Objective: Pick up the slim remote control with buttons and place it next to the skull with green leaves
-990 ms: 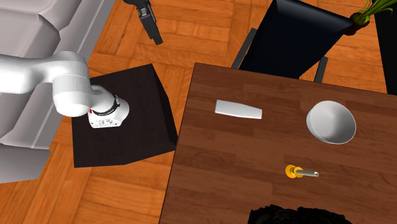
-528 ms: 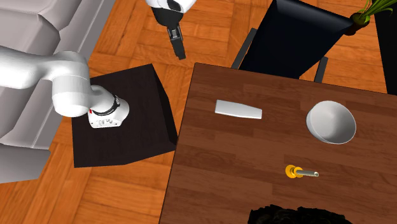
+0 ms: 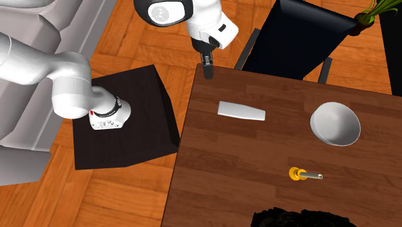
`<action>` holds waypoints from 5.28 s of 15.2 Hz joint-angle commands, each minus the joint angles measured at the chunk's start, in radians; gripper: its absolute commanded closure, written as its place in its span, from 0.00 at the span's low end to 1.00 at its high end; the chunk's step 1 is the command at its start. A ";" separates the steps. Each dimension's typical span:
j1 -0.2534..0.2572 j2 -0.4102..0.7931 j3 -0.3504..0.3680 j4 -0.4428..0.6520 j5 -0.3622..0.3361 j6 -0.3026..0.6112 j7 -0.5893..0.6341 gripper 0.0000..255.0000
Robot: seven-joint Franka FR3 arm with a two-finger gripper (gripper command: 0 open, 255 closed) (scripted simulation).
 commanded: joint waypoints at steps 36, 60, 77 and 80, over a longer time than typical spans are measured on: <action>-0.135 0.713 -0.104 0.412 0.148 0.214 0.000 1.00; -0.131 0.630 -0.111 0.513 0.132 0.032 0.009 1.00; -0.133 0.597 -0.115 0.695 0.124 -0.183 0.013 1.00; -0.134 0.598 -0.115 0.738 0.125 -0.224 0.013 1.00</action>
